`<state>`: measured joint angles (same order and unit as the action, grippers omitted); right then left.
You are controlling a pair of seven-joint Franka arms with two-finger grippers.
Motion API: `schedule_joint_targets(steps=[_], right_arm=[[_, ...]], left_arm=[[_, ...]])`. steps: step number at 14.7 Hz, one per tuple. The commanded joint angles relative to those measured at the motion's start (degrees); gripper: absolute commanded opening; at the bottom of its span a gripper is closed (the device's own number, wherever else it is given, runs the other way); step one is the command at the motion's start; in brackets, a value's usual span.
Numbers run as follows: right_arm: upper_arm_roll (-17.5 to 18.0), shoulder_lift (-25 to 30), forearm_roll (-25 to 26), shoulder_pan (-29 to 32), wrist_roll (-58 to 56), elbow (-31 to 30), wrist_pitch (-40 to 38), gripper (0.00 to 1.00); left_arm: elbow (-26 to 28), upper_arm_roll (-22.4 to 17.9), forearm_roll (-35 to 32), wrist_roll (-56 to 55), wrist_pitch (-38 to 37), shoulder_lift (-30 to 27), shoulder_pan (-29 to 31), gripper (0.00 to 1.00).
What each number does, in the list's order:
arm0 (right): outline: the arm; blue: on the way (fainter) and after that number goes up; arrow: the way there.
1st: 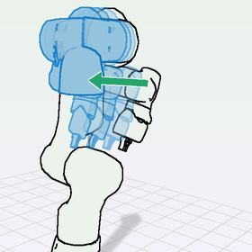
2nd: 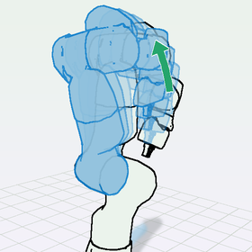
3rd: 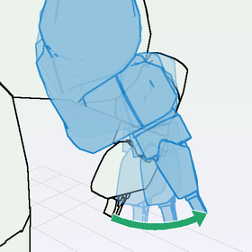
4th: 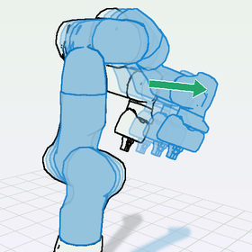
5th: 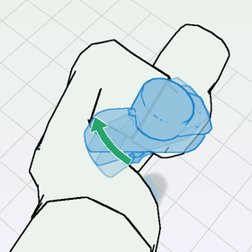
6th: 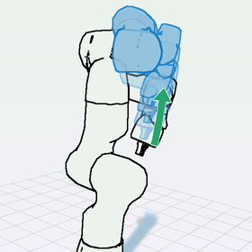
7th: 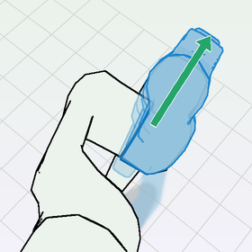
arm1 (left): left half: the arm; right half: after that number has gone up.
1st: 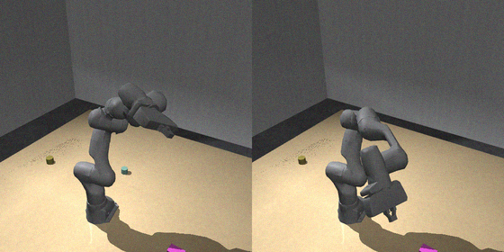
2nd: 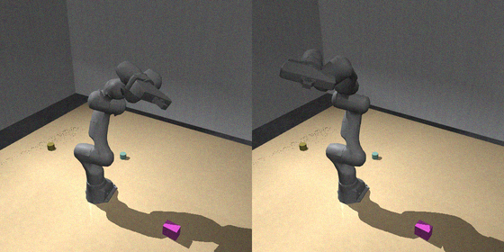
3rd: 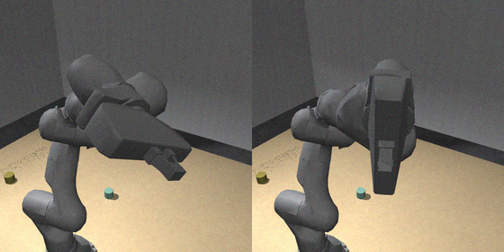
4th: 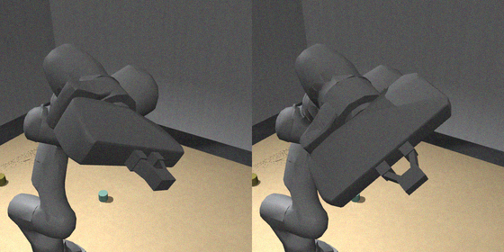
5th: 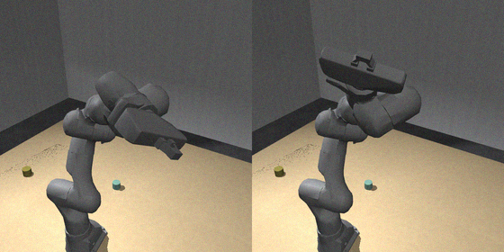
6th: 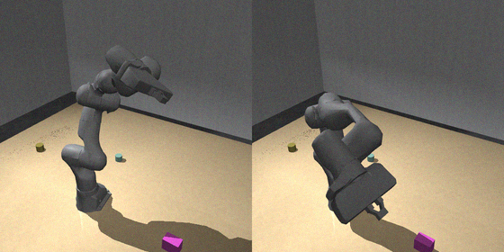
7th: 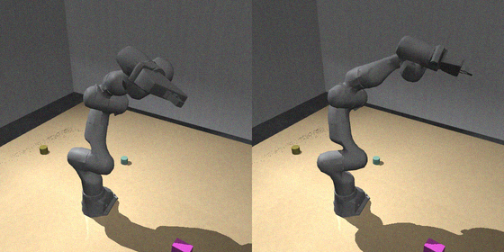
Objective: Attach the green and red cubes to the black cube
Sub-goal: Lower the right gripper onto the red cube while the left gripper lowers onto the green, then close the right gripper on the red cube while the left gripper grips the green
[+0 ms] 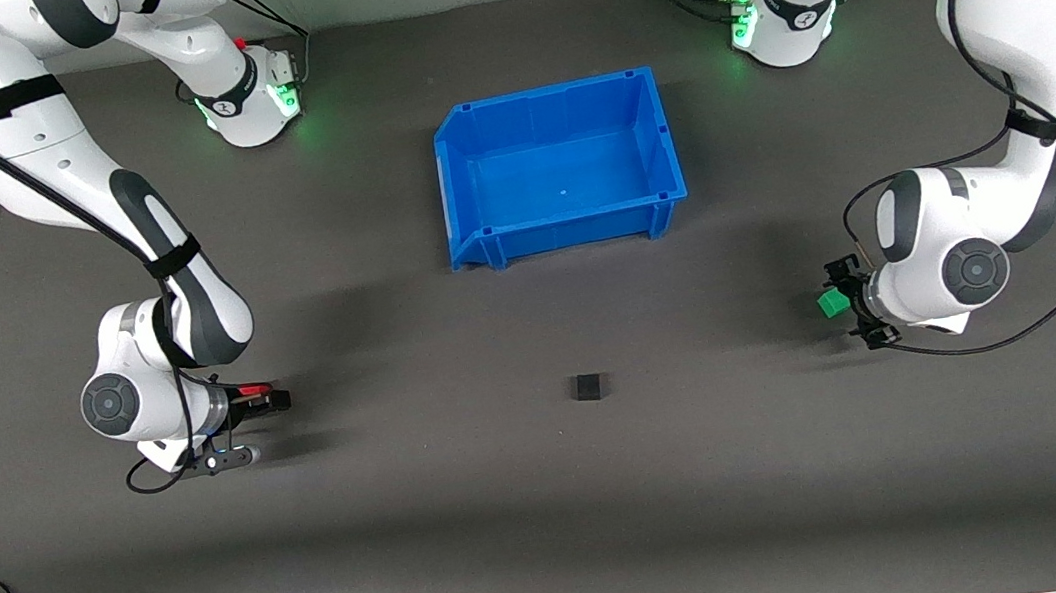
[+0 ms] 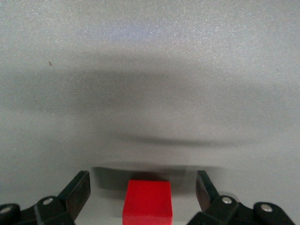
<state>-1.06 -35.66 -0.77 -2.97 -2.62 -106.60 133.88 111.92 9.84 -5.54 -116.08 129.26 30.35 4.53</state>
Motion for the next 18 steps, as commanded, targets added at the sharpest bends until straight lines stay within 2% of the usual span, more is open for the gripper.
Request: schedule_joint_targets(steps=[1,9,11,12,13,14,15,16,17,18], right_arm=[[-0.17,-0.11,-1.16,-0.19,-0.01,-0.62,0.85,1.00],[-0.17,0.24,-2.39,-0.19,-0.01,-1.68,0.77,1.00],[-0.17,0.24,-2.39,-0.19,-0.01,-1.68,0.77,1.00],[-0.17,0.24,-2.39,-0.19,-0.01,-1.68,0.77,1.00],[-0.17,0.24,-2.39,-0.19,-0.01,-1.68,0.77,0.94],[-0.26,0.24,-2.39,-0.19,-0.01,-1.68,0.77,0.81],[-0.17,0.15,-2.39,-0.19,-0.01,-1.68,0.77,0.67],[-0.17,0.15,-2.39,-0.19,-0.01,-1.68,0.77,0.57],[-0.26,0.15,-2.39,-0.11,-0.01,-1.68,0.77,0.51],[-0.26,0.06,-2.39,-0.11,-0.01,-1.68,0.77,0.49]], left_arm=[[2.51,-0.34,-1.32,-1.70,1.68,-0.46,-0.31,0.91],[4.45,-0.70,-3.60,-1.61,3.98,-0.29,-0.05,0.89],[4.45,-0.79,-3.69,-1.70,3.89,-0.29,-0.05,0.85],[4.36,-0.79,-3.78,-1.70,3.54,-0.37,-0.05,0.77],[4.27,-0.96,-4.13,-1.70,3.28,-0.64,-0.05,0.70],[4.27,-1.22,-4.13,-1.61,3.10,-0.73,-0.22,0.60],[4.18,-1.31,-4.22,-1.61,3.19,-0.73,-0.66,0.46],[4.01,-1.31,-4.57,-1.70,3.10,-0.81,-0.75,0.29],[3.92,-1.23,-4.92,-1.61,3.01,-1.25,-0.66,0.09],[3.66,-1.22,-4.92,-1.52,2.84,-1.69,-0.57,0.00]])
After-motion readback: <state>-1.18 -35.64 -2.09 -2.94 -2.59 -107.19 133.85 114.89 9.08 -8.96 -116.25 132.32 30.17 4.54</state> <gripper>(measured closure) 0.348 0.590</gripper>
